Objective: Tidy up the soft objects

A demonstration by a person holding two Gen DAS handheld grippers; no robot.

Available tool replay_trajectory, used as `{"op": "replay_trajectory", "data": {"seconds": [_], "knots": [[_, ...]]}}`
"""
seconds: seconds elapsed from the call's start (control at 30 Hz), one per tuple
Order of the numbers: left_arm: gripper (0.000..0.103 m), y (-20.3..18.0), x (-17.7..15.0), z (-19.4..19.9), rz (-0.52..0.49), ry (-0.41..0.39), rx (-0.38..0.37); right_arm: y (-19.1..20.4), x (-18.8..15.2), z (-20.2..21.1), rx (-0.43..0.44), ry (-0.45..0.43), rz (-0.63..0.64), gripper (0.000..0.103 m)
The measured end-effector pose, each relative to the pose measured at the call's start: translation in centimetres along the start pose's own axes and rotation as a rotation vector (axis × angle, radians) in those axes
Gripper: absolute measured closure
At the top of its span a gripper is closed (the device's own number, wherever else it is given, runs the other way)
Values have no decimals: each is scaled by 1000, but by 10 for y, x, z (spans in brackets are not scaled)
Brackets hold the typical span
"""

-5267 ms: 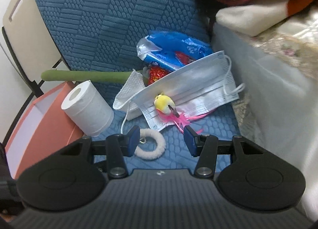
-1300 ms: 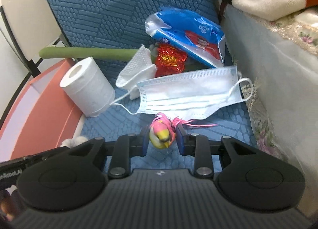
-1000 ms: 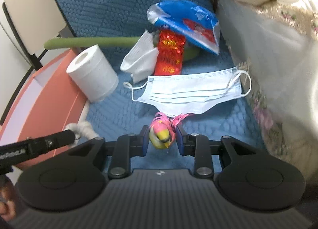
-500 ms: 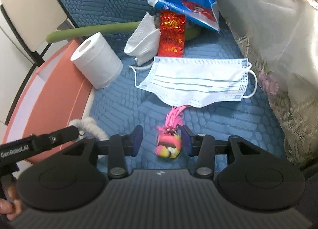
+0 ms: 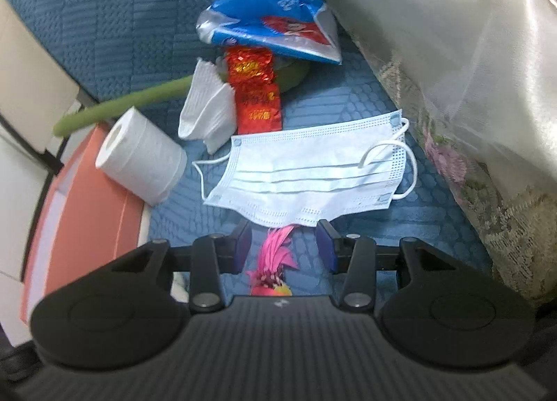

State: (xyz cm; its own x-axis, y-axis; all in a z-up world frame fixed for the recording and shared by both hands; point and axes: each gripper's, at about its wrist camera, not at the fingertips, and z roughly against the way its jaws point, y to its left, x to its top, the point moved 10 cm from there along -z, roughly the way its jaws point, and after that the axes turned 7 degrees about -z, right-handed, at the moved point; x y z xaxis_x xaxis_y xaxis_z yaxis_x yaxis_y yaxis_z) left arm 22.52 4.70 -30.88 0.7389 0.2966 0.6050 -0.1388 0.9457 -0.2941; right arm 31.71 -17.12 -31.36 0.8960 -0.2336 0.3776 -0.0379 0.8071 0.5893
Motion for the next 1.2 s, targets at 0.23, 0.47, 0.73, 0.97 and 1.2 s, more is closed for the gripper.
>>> {"op": "replay_trajectory", "data": {"seconds": [0.23, 0.47, 0.73, 0.97, 1.2], "knots": [[49, -16, 16, 11, -44, -68, -6, -8, 2, -2, 3, 5, -65, 64], [49, -61, 10, -8, -138, -49, -95, -25, 6, -8, -1, 22, -165, 72], [43, -95, -14, -51, -172, 30, -163, -36, 13, -16, -26, 19, -197, 78], [42, -104, -27, -71, -210, 62, -136, -41, 19, -21, -29, 13, -213, 88], [67, -110, -35, -79, -260, 67, -109, -35, 27, -17, 44, -6, -224, 97]]}}
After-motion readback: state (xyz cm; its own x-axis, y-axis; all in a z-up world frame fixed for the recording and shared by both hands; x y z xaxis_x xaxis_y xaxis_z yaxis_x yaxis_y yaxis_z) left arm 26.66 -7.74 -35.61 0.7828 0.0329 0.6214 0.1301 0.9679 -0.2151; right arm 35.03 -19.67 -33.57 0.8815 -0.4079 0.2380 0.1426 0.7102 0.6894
